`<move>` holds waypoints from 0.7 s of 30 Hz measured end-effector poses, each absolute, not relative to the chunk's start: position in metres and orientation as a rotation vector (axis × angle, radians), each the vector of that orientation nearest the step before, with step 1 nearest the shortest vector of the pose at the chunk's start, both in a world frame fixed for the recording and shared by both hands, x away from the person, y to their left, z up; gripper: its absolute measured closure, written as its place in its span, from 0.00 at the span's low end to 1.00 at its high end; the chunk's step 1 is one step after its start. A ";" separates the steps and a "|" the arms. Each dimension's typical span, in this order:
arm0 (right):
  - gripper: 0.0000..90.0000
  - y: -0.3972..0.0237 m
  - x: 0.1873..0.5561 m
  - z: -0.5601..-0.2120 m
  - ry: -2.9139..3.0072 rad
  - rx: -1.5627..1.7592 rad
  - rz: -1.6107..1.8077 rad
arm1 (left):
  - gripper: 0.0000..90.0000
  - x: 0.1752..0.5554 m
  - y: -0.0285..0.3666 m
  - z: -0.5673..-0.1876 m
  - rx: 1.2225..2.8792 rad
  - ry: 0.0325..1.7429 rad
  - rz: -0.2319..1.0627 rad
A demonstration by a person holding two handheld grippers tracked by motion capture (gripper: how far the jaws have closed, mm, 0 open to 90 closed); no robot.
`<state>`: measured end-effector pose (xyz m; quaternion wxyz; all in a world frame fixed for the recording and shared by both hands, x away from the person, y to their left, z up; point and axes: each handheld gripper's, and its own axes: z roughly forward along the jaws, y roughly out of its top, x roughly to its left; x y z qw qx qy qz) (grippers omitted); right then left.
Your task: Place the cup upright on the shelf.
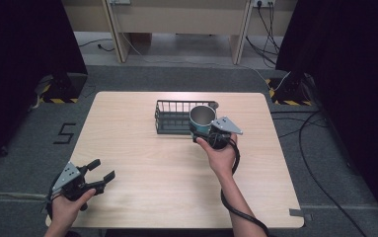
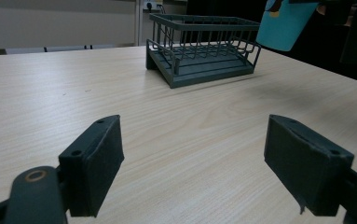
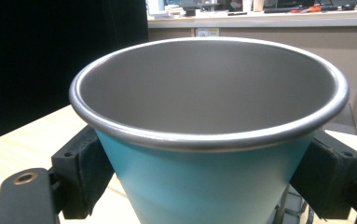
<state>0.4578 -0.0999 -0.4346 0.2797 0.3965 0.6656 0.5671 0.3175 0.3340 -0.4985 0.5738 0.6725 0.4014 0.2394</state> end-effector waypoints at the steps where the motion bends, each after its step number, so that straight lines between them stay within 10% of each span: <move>1: 0.18 -0.099 0.459 -0.434 1.783 1.058 1.523 | 0.21 0.317 0.334 -0.498 1.576 0.940 0.562; 21: 0.18 -0.092 0.477 -0.421 1.769 1.066 1.527 | 0.21 0.318 0.334 -0.499 1.575 0.941 0.559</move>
